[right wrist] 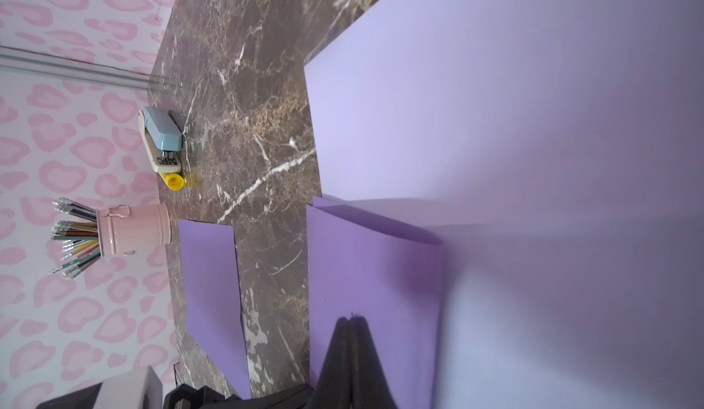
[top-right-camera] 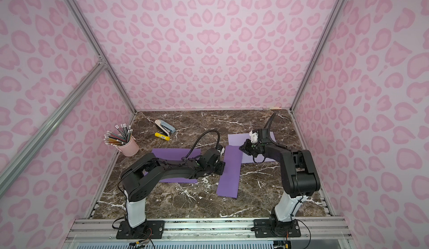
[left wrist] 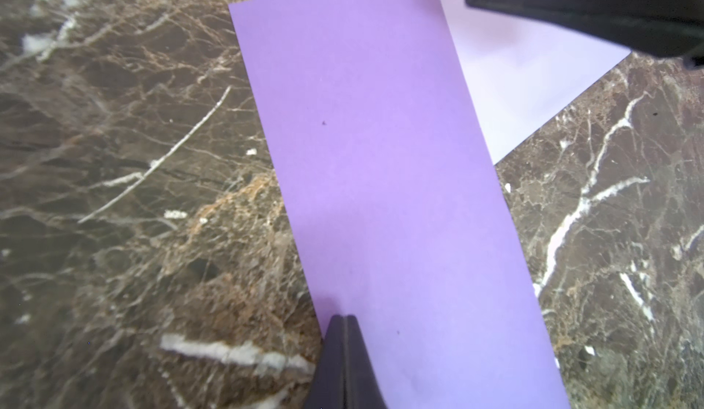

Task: Fold the rectangular paper in half along the long edge
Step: Fold the paper at the center of the board.

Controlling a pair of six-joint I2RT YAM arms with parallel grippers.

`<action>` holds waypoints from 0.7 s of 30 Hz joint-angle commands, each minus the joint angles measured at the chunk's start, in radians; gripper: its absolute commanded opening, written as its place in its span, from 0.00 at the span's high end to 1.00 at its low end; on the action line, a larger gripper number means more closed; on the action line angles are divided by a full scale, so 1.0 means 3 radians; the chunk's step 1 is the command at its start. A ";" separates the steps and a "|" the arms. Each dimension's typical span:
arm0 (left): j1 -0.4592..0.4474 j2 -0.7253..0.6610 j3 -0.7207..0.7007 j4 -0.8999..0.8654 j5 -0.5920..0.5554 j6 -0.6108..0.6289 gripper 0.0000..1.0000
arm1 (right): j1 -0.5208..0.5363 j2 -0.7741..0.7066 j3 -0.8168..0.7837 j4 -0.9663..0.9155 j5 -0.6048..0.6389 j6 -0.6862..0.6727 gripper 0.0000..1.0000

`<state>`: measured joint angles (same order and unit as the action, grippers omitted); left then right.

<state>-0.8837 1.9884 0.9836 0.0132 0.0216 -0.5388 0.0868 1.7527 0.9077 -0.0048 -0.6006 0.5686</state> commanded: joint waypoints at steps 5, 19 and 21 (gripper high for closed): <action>-0.0003 0.0075 -0.0050 -0.0694 0.0009 0.0007 0.96 | -0.0086 0.0207 -0.0173 0.0122 0.0065 0.0012 1.00; 0.0000 0.0088 -0.0068 -0.0694 -0.0005 0.0006 0.96 | -0.0525 -0.0581 -0.0575 -0.0092 -0.0082 -0.0188 1.00; -0.0003 0.0077 -0.0072 -0.0687 -0.0012 0.0007 0.96 | -0.0471 -0.0775 -0.0744 -0.0047 -0.0264 -0.0186 0.85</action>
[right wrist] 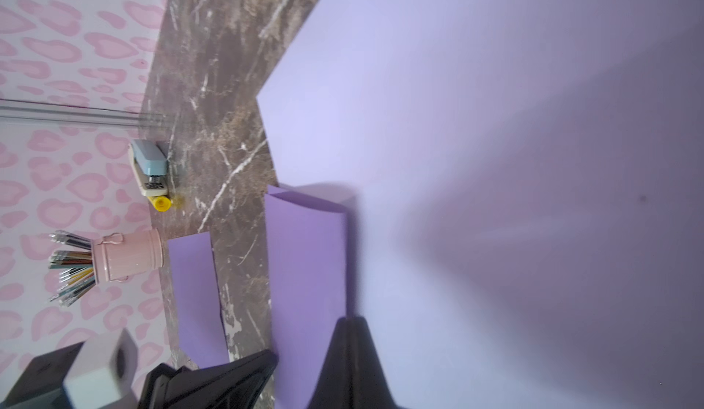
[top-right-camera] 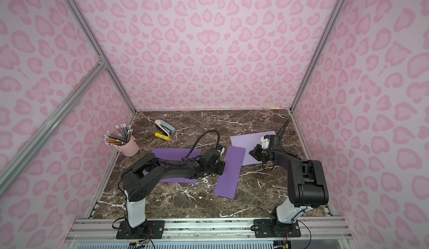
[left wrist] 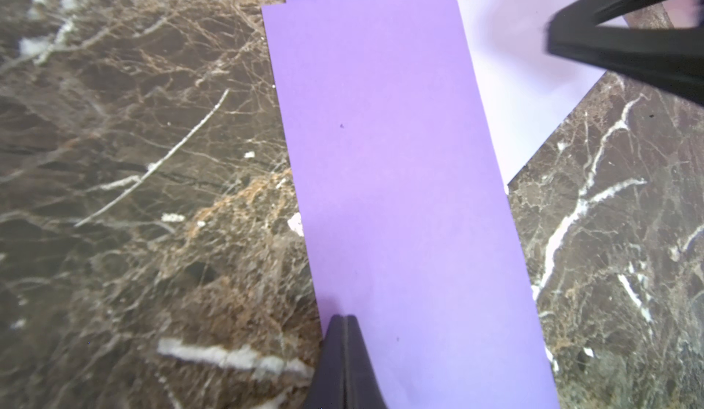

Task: Fold the rectangular paper in half along the long edge
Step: Fold the paper at the center of the board.

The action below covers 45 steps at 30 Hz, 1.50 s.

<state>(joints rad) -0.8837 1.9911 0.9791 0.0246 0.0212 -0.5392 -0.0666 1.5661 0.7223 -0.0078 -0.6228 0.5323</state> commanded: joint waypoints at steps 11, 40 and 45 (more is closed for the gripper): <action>-0.0002 0.0102 -0.0017 -0.0713 0.0005 0.0008 0.96 | 0.0400 -0.0548 -0.0957 0.0283 -0.0290 0.0099 0.51; -0.0013 0.0076 0.0014 -0.0713 0.0005 -0.0002 0.96 | 0.0811 -0.0711 -0.1224 0.0477 -0.0057 0.0449 0.62; -0.0010 0.0092 0.0068 -0.0715 0.0021 -0.0008 0.96 | 0.0984 -0.0982 -0.1426 0.0510 -0.0022 0.0652 0.57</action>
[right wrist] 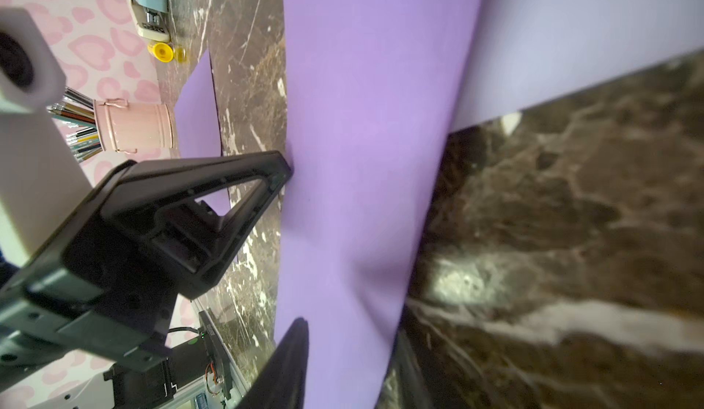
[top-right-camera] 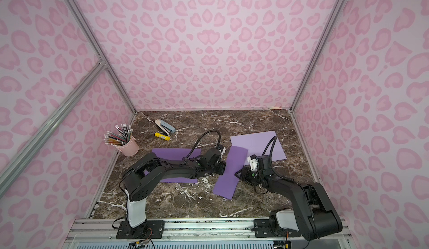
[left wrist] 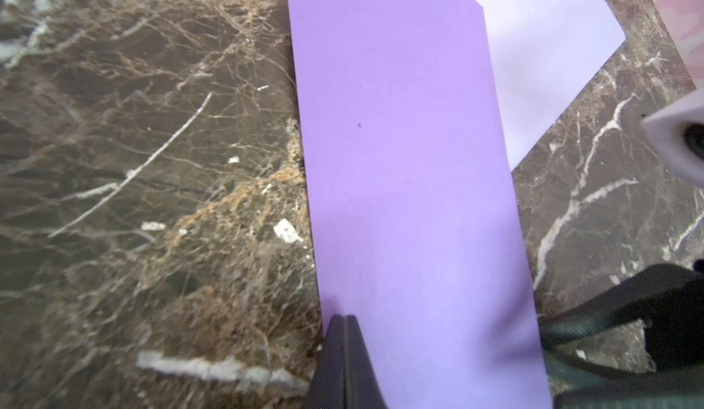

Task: Fold the rectangular paper in half along the long edge
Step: Fold the paper at the center of the board.

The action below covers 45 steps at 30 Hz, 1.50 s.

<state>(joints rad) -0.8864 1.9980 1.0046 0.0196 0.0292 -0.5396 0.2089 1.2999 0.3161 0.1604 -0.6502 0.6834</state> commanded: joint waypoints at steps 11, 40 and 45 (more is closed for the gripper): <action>-0.0006 0.0059 0.0016 -0.0710 0.0005 -0.0027 0.96 | 0.0171 -0.0233 -0.0168 -0.0016 0.0157 0.0288 0.70; -0.0021 0.0115 -0.0005 -0.0651 0.0045 -0.0010 0.96 | 0.0061 0.0374 0.0491 -0.0004 0.0309 -0.0005 0.73; -0.0024 0.0095 -0.0035 -0.0649 0.0026 -0.0011 0.96 | 0.0024 0.0626 0.0714 -0.0006 0.0292 -0.0072 0.89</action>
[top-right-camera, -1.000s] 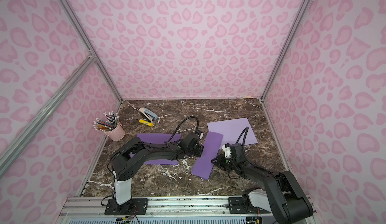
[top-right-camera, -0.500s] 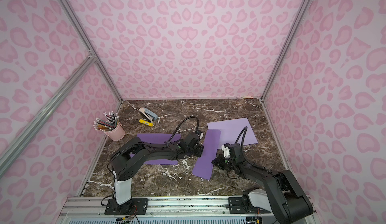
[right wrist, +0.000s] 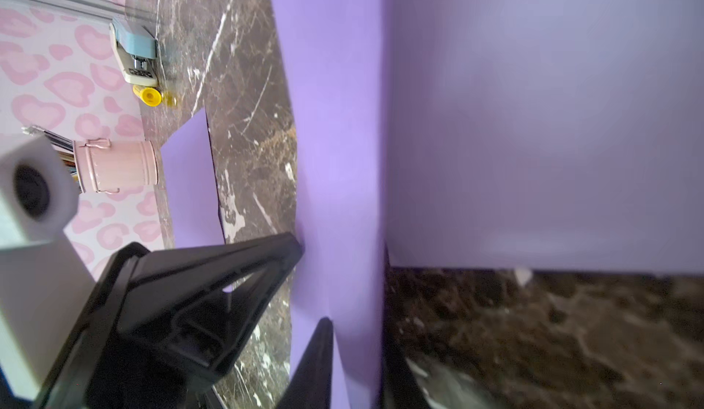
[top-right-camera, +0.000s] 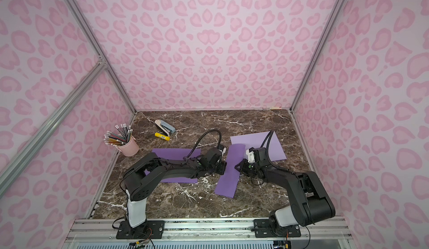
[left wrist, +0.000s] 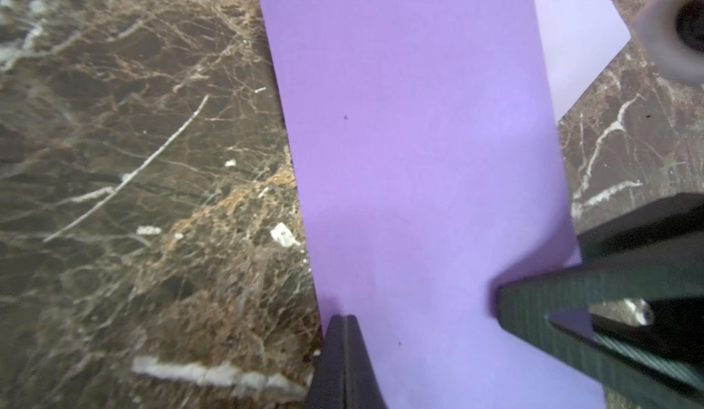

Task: Fold the rectangular paper in half along the long edge
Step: Fold the paper at the center of the board.

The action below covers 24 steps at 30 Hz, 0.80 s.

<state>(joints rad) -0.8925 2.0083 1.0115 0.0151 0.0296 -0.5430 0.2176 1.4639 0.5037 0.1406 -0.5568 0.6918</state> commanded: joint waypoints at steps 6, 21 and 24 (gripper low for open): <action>-0.0003 0.0038 -0.0093 -0.0637 0.0014 0.0005 0.96 | -0.0007 0.0118 0.0178 0.0022 0.0003 -0.0137 1.00; -0.0004 0.0050 -0.0099 -0.0639 0.0029 0.0019 0.96 | -0.0155 0.0629 0.0819 -0.0213 0.0038 -0.0363 1.00; -0.0005 0.0045 -0.0104 -0.0639 0.0023 0.0017 0.96 | -0.0174 0.0667 0.0906 -0.0255 0.0049 -0.0390 0.93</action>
<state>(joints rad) -0.8928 2.0045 0.9958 0.0425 0.0292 -0.5426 0.1696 1.6566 0.7479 0.0540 -0.5495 0.5991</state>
